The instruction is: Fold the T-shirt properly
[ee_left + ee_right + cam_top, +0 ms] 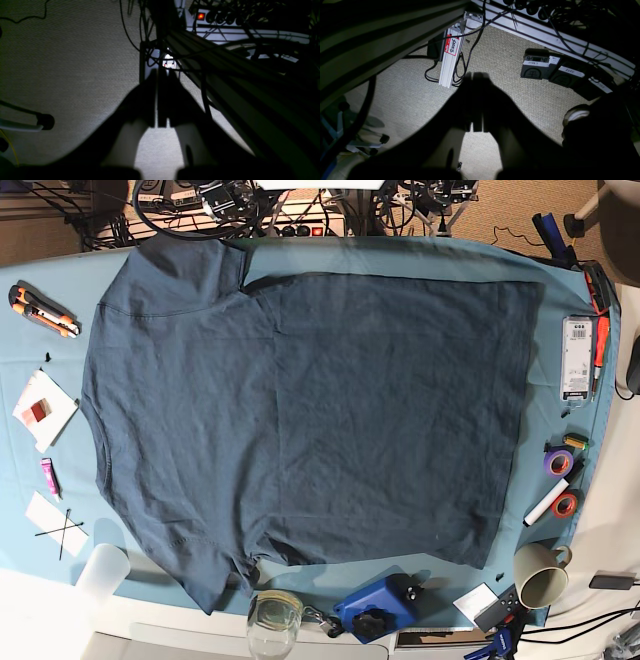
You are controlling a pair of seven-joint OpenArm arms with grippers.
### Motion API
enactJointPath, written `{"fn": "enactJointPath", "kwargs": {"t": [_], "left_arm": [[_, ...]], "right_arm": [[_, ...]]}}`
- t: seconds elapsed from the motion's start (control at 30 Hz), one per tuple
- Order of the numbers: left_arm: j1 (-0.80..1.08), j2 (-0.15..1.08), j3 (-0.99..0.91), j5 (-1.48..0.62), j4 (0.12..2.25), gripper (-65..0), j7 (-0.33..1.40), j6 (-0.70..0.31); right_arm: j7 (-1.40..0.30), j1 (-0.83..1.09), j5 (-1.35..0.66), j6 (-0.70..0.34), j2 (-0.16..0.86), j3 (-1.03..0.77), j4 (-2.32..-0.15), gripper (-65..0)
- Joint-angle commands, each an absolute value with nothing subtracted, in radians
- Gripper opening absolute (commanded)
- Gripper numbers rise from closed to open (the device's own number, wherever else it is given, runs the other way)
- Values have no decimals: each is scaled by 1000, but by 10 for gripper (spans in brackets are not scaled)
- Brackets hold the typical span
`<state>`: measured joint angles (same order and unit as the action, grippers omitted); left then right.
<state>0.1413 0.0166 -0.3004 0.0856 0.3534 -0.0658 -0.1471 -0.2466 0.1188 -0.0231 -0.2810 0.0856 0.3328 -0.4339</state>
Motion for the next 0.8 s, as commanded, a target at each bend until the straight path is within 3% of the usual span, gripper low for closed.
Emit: {"fn": "enactJointPath", "kwargs": {"t": [0.0, 0.4, 0.77], "left_arm": [[147, 14, -299, 86, 358, -650, -78, -154], [150, 18, -299, 86, 358, -650, -78, -154], [269, 73, -299, 86, 455, -650, -78, -156]], "right_arm": [[-247, 116, -22, -287, 92, 333, -442, -650], [-263, 117, -22, -287, 94, 333, -443, -650], [-396, 121, -34, -287, 160, 333, -445, -650]]}}
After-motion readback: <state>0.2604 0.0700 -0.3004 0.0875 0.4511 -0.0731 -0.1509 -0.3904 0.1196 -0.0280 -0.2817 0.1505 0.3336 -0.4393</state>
